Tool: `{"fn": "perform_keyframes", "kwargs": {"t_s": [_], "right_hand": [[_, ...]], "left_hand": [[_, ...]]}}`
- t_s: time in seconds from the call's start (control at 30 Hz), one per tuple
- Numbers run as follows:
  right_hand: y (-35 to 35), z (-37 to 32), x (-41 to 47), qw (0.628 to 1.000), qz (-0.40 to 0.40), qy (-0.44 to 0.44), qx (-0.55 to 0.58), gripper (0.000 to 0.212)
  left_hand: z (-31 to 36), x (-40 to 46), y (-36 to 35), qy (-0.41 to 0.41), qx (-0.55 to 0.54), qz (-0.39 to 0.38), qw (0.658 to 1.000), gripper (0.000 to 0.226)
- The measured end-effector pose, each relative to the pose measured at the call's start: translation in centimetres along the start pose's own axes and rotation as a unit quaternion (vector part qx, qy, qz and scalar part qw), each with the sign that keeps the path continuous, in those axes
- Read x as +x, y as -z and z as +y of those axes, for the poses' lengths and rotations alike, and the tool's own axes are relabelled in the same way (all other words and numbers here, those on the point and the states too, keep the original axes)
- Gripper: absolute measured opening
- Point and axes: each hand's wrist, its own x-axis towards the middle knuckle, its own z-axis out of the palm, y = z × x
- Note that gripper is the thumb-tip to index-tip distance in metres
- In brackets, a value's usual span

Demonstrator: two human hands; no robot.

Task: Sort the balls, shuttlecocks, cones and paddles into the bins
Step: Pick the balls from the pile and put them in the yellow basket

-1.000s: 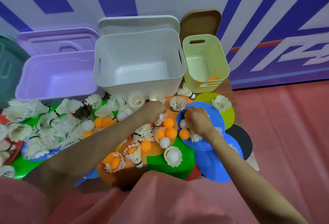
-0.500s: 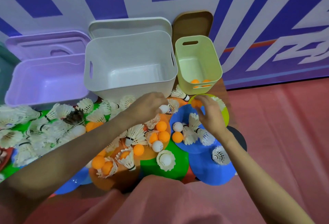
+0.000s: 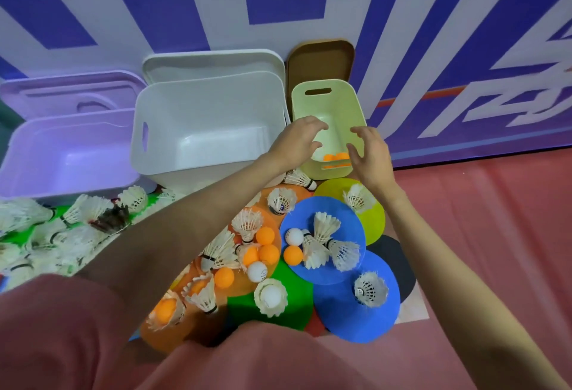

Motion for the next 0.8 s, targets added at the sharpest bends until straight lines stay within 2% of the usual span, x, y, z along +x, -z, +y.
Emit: {"fn": "perform_keyframes", "kwargs": {"t_s": [0.17, 0.23, 0.4, 0.5, 0.67, 0.8], "right_hand": [[-0.6, -1.0, -5.2, 0.996, -0.057, 0.055, 0.046, 0.029], [-1.2, -1.3, -8.0, 0.99, -0.099, 0.074, 0.06, 0.029], [-3.2, -2.3, -13.4, 0.966, -0.233, 0.088, 0.063, 0.033], [-4.5, -2.8, -15.1, 0.949, -0.285, 0.129, 0.045, 0.037], [-6.1, -3.0, -16.2, 0.934, -0.3, 0.187, -0.055, 0.047], [-6.4, -3.5, -16.2, 0.936, -0.262, 0.218, -0.09, 0.042]], "left_hand": [[0.5, -5.6, 0.9, -0.047, -0.036, 0.029, 0.998, 0.031], [0.6, -9.1, 1.1, -0.033, -0.047, 0.023, 0.998, 0.029], [-0.8, -17.1, 0.2, 0.052, -0.059, -0.061, 0.995, 0.024], [-1.3, -20.1, -1.0, 0.081, -0.054, -0.131, 0.987, 0.027], [-1.1, -21.7, -2.8, 0.07, 0.006, -0.17, 0.983, 0.037], [-1.2, -21.7, -3.7, 0.057, 0.047, -0.162, 0.984, 0.04]]}}
